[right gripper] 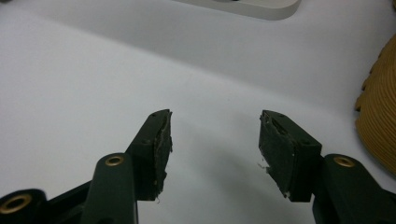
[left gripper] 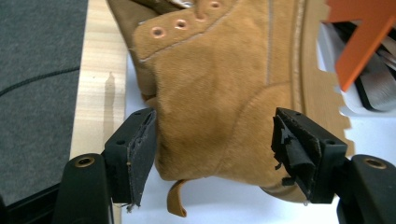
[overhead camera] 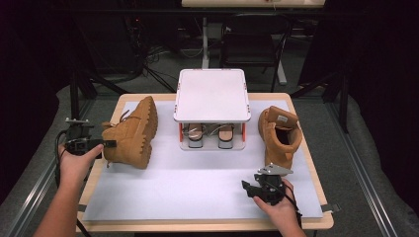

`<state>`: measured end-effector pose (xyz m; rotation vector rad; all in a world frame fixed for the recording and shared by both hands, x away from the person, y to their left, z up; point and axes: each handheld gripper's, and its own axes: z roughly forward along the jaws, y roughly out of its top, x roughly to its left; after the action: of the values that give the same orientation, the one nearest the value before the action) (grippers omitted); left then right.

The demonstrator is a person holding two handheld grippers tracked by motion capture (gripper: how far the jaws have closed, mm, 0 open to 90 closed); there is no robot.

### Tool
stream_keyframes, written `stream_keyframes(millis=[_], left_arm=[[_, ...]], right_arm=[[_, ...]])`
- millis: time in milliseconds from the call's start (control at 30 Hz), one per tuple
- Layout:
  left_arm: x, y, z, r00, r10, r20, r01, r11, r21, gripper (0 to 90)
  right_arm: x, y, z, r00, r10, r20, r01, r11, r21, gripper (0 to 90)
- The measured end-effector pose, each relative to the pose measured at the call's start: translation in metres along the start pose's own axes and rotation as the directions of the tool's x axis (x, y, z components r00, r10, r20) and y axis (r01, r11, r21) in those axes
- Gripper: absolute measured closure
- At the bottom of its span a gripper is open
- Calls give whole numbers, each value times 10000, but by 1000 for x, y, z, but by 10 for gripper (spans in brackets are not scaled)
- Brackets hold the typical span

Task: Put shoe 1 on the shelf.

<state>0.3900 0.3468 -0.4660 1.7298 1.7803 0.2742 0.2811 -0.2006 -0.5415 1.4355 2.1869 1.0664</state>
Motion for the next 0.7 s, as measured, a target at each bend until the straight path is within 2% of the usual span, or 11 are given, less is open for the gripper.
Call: stream_keyframes(millis=[67, 400, 600, 700], left_arm=[[3, 2, 3, 9996, -246, 130, 243, 9995, 186, 310], [7, 9, 15, 9979, -573, 303, 556, 9970, 539, 311], [7, 10, 20, 9963, -611, 605, 570, 9961, 670, 316], [5, 10, 21, 9978, -443, 492, 409, 9968, 686, 330]], right_arm=[[0, 0, 0, 10000, 28, -44, -28, 10000, -30, 439], [0, 0, 1, 10000, 6, -46, -6, 10000, -29, 438], [0, 0, 1, 10000, 5, -60, -5, 10000, -7, 439], [-1, 0, 1, 10000, 10, -70, -10, 10000, 10, 439]])
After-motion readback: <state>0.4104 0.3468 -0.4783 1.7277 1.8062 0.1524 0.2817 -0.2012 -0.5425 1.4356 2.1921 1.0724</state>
